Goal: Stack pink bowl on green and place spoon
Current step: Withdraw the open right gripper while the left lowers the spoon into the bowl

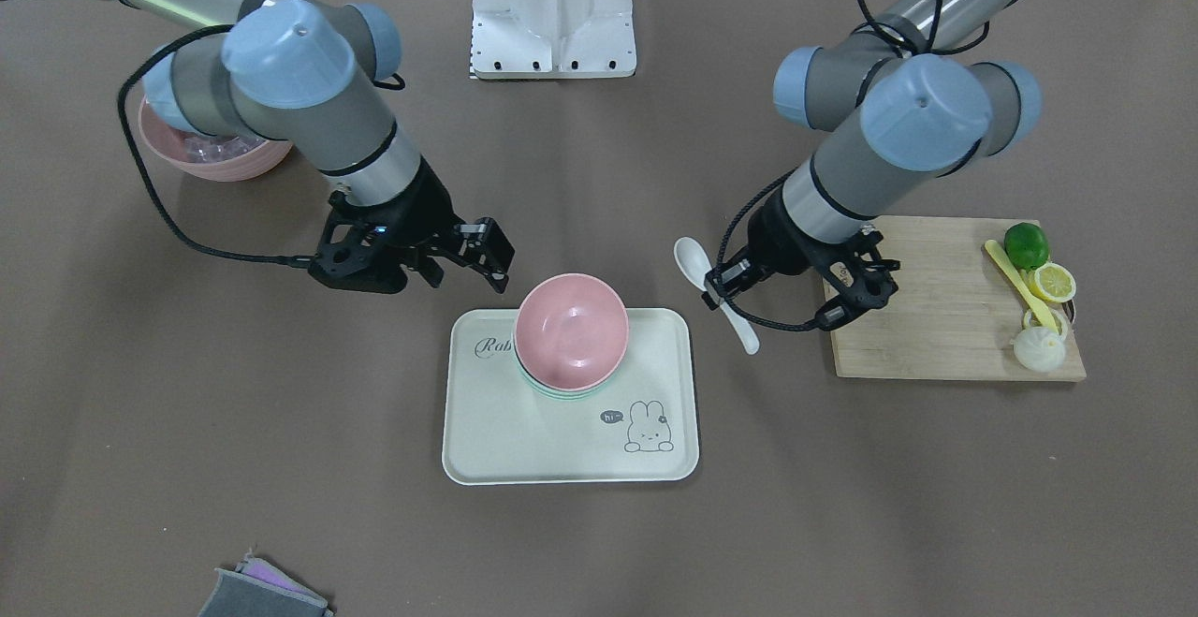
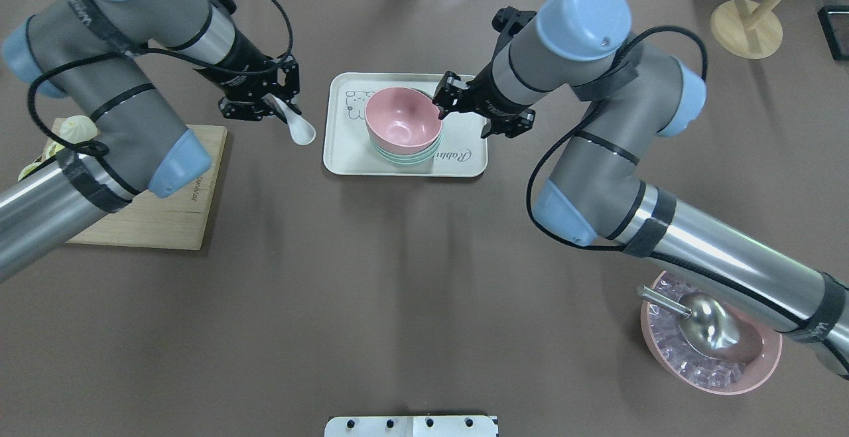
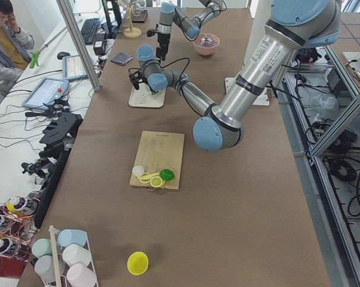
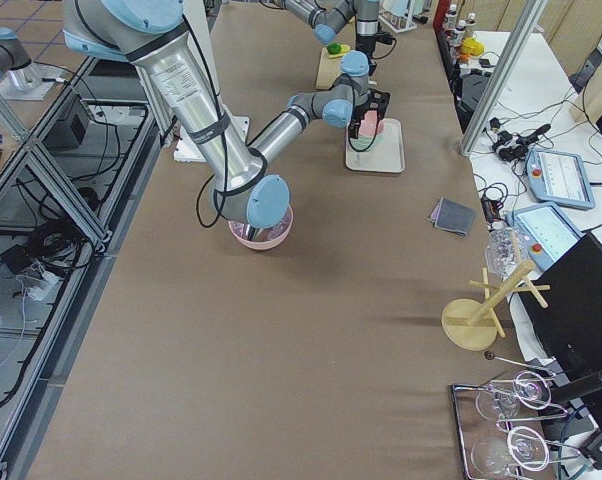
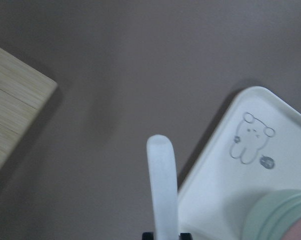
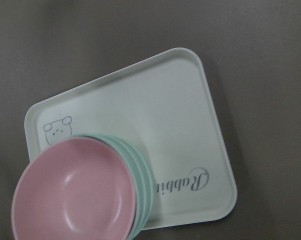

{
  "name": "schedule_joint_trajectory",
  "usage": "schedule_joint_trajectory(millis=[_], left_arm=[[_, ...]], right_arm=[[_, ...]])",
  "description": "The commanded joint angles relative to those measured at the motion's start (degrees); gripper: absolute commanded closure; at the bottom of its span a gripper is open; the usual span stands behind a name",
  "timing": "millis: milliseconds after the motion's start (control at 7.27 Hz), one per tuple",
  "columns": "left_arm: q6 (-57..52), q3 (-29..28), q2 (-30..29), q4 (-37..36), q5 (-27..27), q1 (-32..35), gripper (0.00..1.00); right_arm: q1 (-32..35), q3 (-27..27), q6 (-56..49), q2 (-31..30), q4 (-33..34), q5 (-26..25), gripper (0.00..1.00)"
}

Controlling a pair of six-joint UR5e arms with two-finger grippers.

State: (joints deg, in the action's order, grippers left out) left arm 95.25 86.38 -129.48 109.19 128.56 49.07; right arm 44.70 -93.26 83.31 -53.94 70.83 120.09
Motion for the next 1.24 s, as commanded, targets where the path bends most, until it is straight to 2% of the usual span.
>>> schedule_joint_trajectory(millis=[0,138,275,412,550,688,825,1100], left_arm=[[5.5,-5.6,-9.3,0.6,-2.5,-1.1,1.0],[5.7,-6.8,-10.3,2.3,-4.7,-2.0,1.0],[6.2,-8.7,-10.7,6.0,-9.3,-3.9,1.0],[6.4,-9.1,-10.3,8.1,-10.1,-4.3,0.55],[5.8,-8.9,-9.2,8.4,-10.1,-4.4,0.03],[5.6,-6.1,-6.2,8.1,-9.5,-4.3,0.02],[5.0,1.5,1.3,7.8,-7.6,-4.0,0.02],[-6.1,9.1,12.0,6.7,0.7,3.5,0.02]], right_arm=[[7.6,-4.3,-6.4,-7.0,0.4,7.9,0.0],[10.7,-5.3,-10.4,-10.0,0.3,10.8,0.0],[12.2,-6.3,-14.1,-12.5,0.3,12.5,0.0],[12.3,-6.3,-14.2,-12.7,0.4,12.5,0.0],[12.6,-6.3,-14.4,-13.1,0.3,12.5,0.0],[13.0,-6.3,-14.4,-13.4,0.4,12.5,0.0],[14.1,-6.3,-15.4,-14.2,0.4,12.7,0.0],[19.5,-6.5,-23.3,-18.6,0.3,15.8,0.0]])
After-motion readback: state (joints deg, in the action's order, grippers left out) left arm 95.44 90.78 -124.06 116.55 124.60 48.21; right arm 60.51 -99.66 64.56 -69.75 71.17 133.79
